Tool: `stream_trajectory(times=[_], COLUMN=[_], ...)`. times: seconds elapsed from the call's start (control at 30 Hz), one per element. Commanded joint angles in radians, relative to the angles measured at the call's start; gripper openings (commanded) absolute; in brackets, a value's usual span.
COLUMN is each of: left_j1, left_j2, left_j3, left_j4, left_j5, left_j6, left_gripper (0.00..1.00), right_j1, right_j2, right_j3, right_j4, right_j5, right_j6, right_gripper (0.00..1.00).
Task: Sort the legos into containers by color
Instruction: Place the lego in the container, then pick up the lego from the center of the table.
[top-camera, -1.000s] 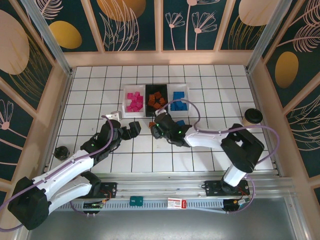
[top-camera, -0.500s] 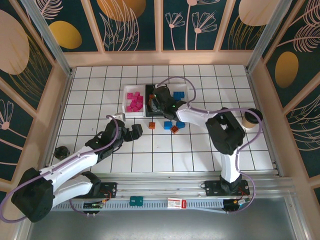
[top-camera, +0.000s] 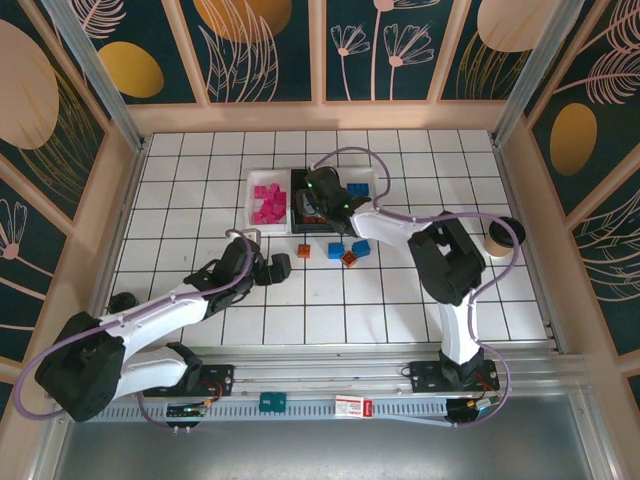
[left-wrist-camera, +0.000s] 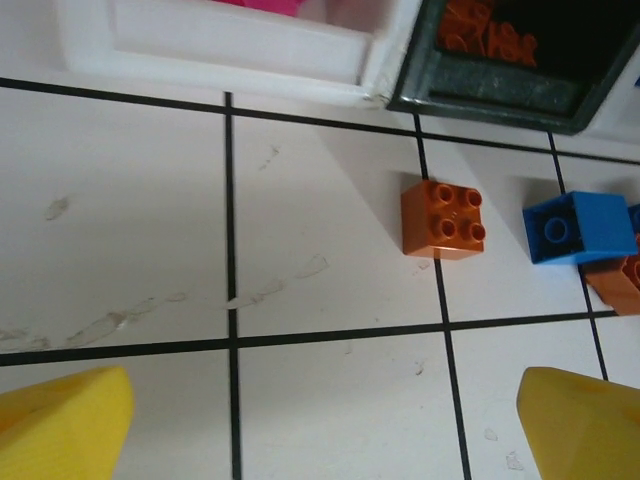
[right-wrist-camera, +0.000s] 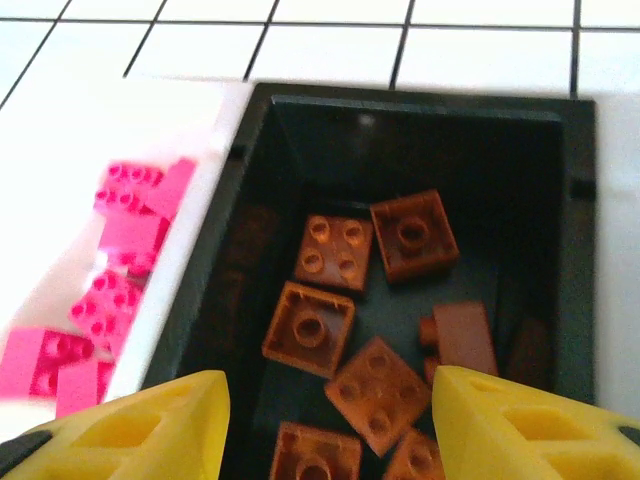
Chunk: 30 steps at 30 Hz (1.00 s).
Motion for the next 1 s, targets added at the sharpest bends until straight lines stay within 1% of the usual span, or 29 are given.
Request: stream_trajectory(times=[0.0, 0.13, 0.23, 0.33, 0.47, 0.67, 0.77, 0.8, 0.97], left_j1=[-0.056, -0.097, -0.121, -0.127, -0.130, -0.129, -0.129, -0.129, -0.129], left_j2=[0.074, 0.219, 0.326, 0.418, 0.501, 0.609, 0.652, 0.658, 0.633], left_j3=[0.082, 0.151, 0.210, 0.266, 0.328, 0.403, 0.441, 0.444, 0.417], left_j4=[0.034, 0.060, 0.064, 0.072, 0.077, 0.068, 0.049, 0.046, 0.049], left_j5=[-0.029, -0.040, -0.078, -0.107, -0.149, -0.197, -0.199, -0.195, -0.186], left_j6=[0.041, 0.051, 0.064, 0.075, 0.089, 0.120, 0.122, 0.121, 0.100], left_gripper=[0.97, 0.93, 0.88, 0.82, 0.74, 0.59, 0.48, 0.44, 0.32], right_j1=[0.004, 0.004, 0.004, 0.004, 0.002, 0.002, 0.003, 0.003, 0.002], right_j2=[-0.148, -0.283, -0.387, -0.488, -0.632, -0.770, -0.814, -0.825, -0.858], right_j3=[-0.131, -0.318, -0.441, -0.535, -0.639, -0.718, -0.736, -0.739, -0.754], right_j4=[0.094, 0.157, 0.185, 0.182, 0.183, 0.158, 0.143, 0.139, 0.129], right_j5=[-0.006, -0.015, -0.013, 0.004, 0.018, 0.026, 0.039, 0.045, 0.056], right_j6=[0.033, 0.073, 0.096, 0.113, 0.140, 0.163, 0.164, 0.164, 0.165], right_gripper=[0.57, 0.58, 0.58, 0.58, 0.58, 0.58, 0.58, 0.59, 0.59])
